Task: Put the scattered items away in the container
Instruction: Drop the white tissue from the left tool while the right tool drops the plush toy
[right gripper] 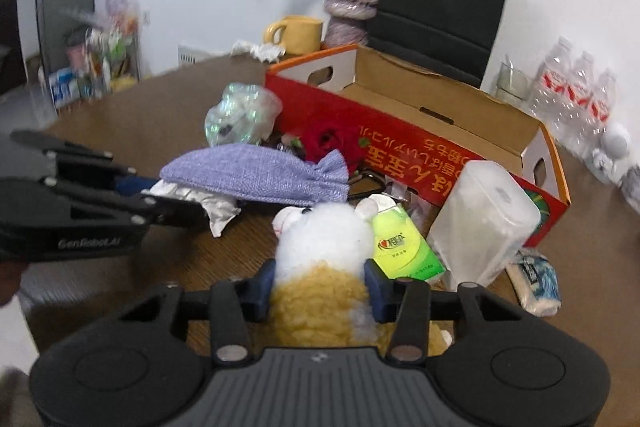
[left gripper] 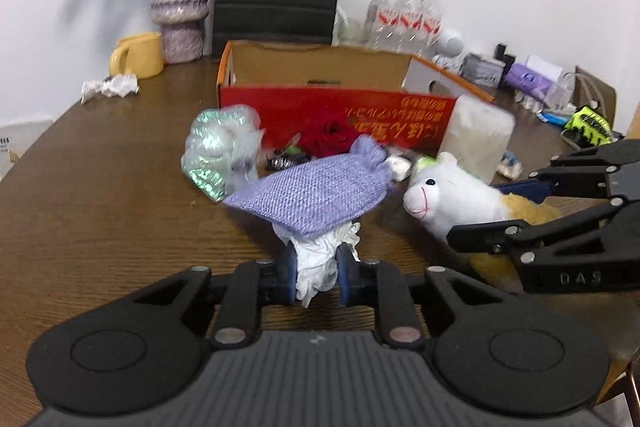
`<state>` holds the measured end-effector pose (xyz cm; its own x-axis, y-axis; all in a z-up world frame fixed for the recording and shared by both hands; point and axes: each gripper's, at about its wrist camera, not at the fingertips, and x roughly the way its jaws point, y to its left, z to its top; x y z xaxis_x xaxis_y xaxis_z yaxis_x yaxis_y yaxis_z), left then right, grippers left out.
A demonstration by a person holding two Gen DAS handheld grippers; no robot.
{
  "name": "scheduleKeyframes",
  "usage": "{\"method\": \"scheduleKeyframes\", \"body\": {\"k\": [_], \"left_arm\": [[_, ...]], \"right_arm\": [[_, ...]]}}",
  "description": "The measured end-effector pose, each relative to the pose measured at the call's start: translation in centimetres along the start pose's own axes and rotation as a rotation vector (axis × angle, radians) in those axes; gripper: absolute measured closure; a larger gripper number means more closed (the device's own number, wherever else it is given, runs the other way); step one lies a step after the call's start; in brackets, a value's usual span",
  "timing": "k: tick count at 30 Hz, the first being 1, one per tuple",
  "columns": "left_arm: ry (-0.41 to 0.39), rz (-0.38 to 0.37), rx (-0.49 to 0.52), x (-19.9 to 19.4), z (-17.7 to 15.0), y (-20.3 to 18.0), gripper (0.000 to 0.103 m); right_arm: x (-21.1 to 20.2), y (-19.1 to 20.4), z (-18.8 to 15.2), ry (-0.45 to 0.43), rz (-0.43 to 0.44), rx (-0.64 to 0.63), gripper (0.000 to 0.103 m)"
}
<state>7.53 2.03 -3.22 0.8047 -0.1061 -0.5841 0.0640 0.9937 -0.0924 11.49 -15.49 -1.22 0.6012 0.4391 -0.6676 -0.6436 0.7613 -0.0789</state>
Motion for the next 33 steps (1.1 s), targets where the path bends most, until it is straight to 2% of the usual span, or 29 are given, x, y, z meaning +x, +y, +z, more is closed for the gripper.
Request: {"method": "scheduleKeyframes", "body": {"k": [5, 10, 18, 22, 25, 33], "left_arm": [[-0.065, -0.05, 0.013, -2.4, 0.9, -0.5, 0.084], [-0.128, -0.117, 0.012, -4.4, 2.6, -1.0, 0.084], [-0.212, -0.199, -0.024, -4.1, 7.6, -1.1, 0.084], [-0.245, -0.194, -0.064, -1.9, 11.4, -0.8, 0.084], [-0.228, -0.194, -0.108, 0.8, 13.7, -0.2, 0.084], [-0.169, -0.131, -0.17, 8.2, 15.6, 1.6, 0.083]], "right_arm": [[-1.6, -0.6, 0.5, -0.056, -0.006, 0.041, 0.06], [-4.2, -1.4, 1.4, -0.148, -0.014, 0.077, 0.06], [-6.3, -4.8, 4.8, -0.299, -0.072, 0.154, 0.06], [-5.6, -7.2, 7.3, -0.354, -0.111, 0.192, 0.06], [-3.9, -9.1, 9.0, -0.369, -0.156, 0.216, 0.06], [3.7, -13.0, 11.3, -0.324, -0.141, 0.286, 0.06]]}}
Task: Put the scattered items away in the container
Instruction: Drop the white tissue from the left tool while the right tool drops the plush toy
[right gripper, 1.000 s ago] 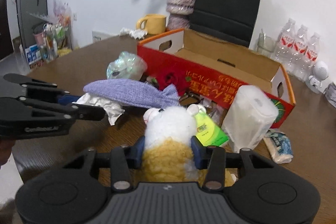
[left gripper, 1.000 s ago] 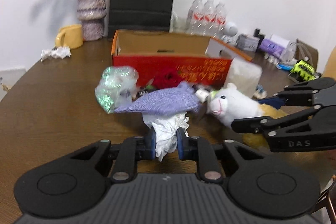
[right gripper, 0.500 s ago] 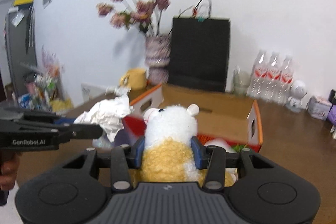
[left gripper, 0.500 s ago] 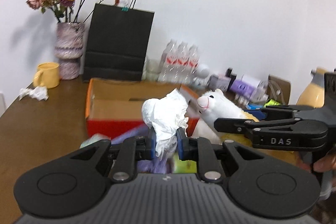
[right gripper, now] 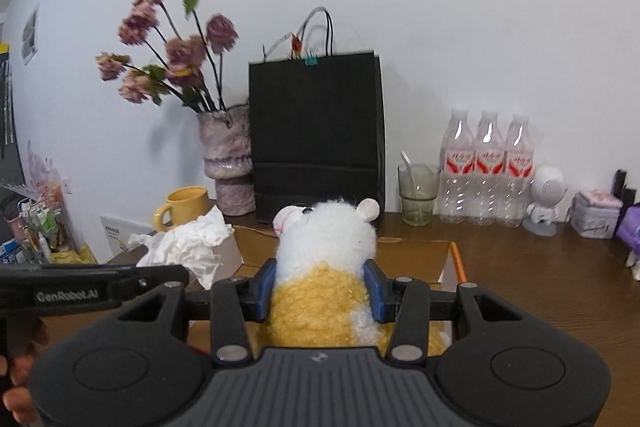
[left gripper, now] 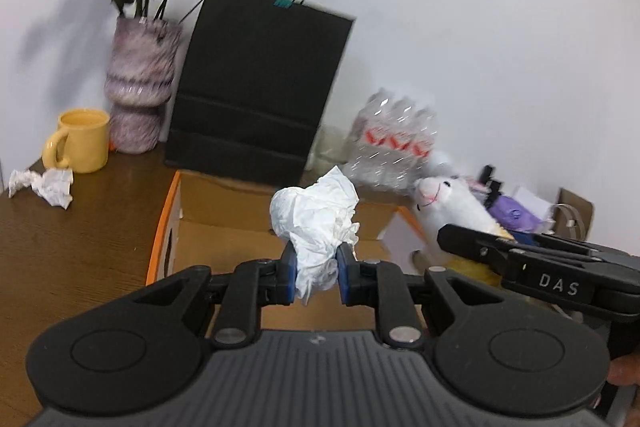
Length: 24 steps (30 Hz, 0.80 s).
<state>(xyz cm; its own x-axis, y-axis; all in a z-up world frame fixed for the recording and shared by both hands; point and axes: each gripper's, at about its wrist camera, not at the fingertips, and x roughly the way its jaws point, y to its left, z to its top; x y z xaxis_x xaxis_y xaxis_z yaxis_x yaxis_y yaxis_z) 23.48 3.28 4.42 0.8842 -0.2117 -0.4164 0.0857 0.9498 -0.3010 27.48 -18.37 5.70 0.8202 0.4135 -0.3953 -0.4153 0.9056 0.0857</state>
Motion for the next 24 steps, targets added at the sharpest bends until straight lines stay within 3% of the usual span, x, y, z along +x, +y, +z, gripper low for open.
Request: {"method": "scheduleKeyframes", "body": {"k": [7, 12, 14, 15, 16, 18, 19, 24], "left_arm": [[0.083, 0.03, -0.002, 4.5, -1.0, 1.6, 0.083], [0.092, 0.045, 0.013, 4.8, -1.7, 1.8, 0.078], [0.083, 0.049, 0.01, 4.6, -1.7, 1.9, 0.069], [0.079, 0.05, 0.01, 4.5, -1.7, 1.9, 0.052], [0.073, 0.052, 0.012, 4.4, -1.7, 1.8, 0.028], [0.049, 0.061, 0.022, 4.2, -1.5, 1.5, 0.004], [0.029, 0.068, 0.035, 3.9, -1.5, 1.3, 0.0], [0.009, 0.103, 0.065, 3.5, -1.6, 1.0, 0.0]], "right_arm": [[4.8, -0.9, -0.7, 0.079, -0.005, 0.009, 0.059], [6.0, -1.0, -1.5, 0.126, -0.011, 0.01, 0.059], [6.1, -0.6, -1.6, 0.135, -0.015, -0.003, 0.057], [6.1, -0.5, -1.6, 0.141, -0.021, -0.014, 0.056], [6.1, -0.3, -1.6, 0.143, -0.033, -0.022, 0.054], [6.0, -0.3, -1.5, 0.149, -0.061, -0.02, 0.029], [5.8, -0.4, -1.4, 0.144, -0.072, -0.019, 0.01], [5.6, -1.2, -1.2, 0.171, -0.084, -0.001, 0.005]]}}
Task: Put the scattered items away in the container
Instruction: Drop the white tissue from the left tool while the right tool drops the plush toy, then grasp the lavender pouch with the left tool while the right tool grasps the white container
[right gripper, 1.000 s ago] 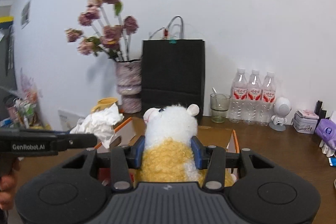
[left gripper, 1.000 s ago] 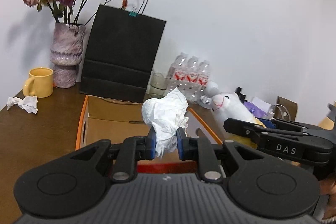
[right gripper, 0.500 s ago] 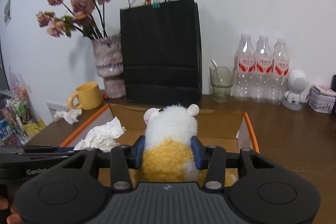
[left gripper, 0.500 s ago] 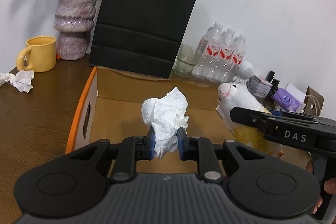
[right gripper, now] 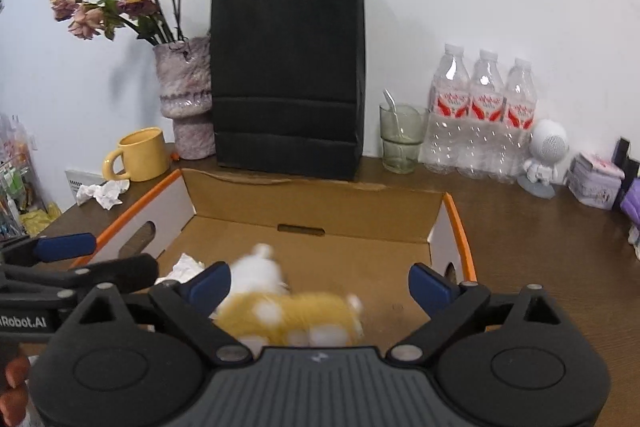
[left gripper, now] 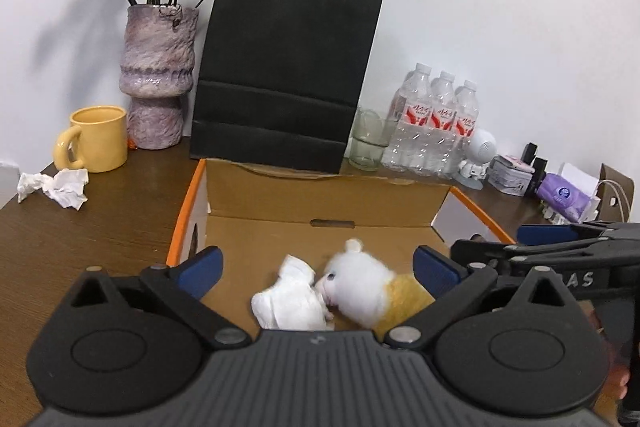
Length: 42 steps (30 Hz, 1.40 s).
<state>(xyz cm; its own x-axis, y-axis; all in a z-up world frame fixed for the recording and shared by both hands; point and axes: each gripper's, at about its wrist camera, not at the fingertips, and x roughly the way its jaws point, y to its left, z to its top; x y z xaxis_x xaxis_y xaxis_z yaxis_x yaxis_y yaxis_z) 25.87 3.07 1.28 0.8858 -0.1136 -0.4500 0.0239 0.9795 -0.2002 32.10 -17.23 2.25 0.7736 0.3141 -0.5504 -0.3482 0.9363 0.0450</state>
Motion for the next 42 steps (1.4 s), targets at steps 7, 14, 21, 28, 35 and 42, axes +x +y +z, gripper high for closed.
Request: {"method": "scheduleKeyframes", "body": {"k": [7, 14, 21, 28, 35, 42], "left_arm": [[0.021, 0.023, 0.005, 0.2, -0.2, 0.0, 0.0], [-0.009, 0.013, -0.012, -1.6, 0.4, 0.0, 0.0], [-0.015, -0.055, 0.045, -5.8, -0.7, -1.0, 0.0], [0.078, -0.086, 0.137, -8.8, -5.5, -1.3, 0.0], [0.128, -0.098, 0.217, -9.7, -9.1, -2.0, 0.003], [0.176, -0.1, 0.268, -9.2, -10.6, -3.0, 0.026]], "right_arm": [[0.2, -0.1, 0.0, 0.023, -0.002, 0.005, 0.004], [-2.5, 0.3, 0.2, -0.016, 0.01, 0.007, 0.0], [-8.2, -0.8, -2.1, -0.092, 0.068, 0.015, 0.0], [-10.4, -1.8, -6.7, -0.073, 0.06, -0.008, 0.0], [-8.8, -1.5, -10.4, -0.039, 0.008, -0.042, 0.002], [-7.2, -1.8, -11.2, -0.031, 0.018, -0.003, 0.007]]}}
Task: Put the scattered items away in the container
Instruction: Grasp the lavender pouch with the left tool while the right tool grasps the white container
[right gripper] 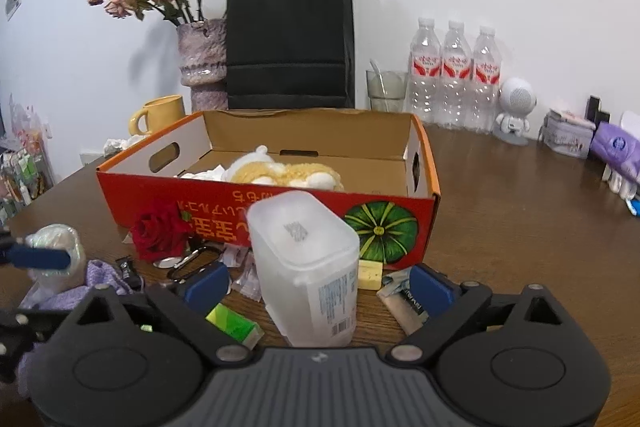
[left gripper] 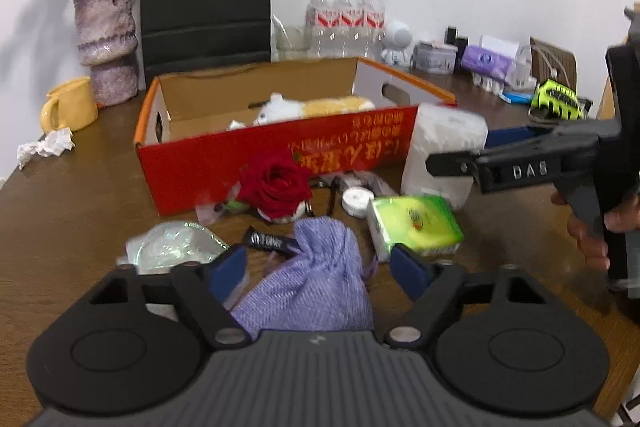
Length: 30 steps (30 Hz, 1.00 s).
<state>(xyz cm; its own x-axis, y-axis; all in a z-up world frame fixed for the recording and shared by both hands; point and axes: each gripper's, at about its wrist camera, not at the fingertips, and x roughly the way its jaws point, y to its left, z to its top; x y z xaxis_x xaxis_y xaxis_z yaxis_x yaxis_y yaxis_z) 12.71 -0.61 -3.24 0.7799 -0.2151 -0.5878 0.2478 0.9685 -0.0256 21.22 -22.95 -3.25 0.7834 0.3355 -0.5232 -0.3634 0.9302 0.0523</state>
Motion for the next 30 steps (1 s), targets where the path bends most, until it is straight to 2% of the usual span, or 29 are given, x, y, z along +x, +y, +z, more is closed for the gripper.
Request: {"method": "scheduleKeyframes", "body": {"k": [7, 11, 12, 13, 14, 16, 30], "left_arm": [[0.07, 0.006, -0.048, 1.9, -0.7, 0.6, 0.033], [0.064, 0.016, -0.059, 2.0, -0.7, 1.0, 0.043], [0.06, 0.016, -0.059, 1.9, -0.7, 1.0, 0.051], [0.057, 0.017, -0.059, 1.9, -0.6, 1.1, 0.061], [0.054, 0.013, -0.06, 1.9, -0.6, 1.2, 0.066], [0.048, 0.003, -0.077, 1.7, -0.6, 1.4, 0.075], [-0.106, -0.01, -0.125, -1.5, 1.3, 1.7, 0.079]], "right_arm": [[0.7, -0.1, -0.4, -0.018, 0.004, 0.021, 0.009], [1.5, -0.4, -0.6, 0.012, 0.012, 0.046, 0.027], [1.6, -0.4, -0.7, 0.016, 0.017, 0.05, 0.031], [1.7, -0.4, -0.7, 0.019, 0.023, 0.054, 0.043], [1.6, -0.4, -0.8, 0.021, 0.034, 0.056, 0.056], [1.3, -0.5, -1.0, 0.007, 0.039, 0.066, 0.061], [-2.5, 0.0, -0.5, -0.161, 0.035, 0.087, 0.063]]}}
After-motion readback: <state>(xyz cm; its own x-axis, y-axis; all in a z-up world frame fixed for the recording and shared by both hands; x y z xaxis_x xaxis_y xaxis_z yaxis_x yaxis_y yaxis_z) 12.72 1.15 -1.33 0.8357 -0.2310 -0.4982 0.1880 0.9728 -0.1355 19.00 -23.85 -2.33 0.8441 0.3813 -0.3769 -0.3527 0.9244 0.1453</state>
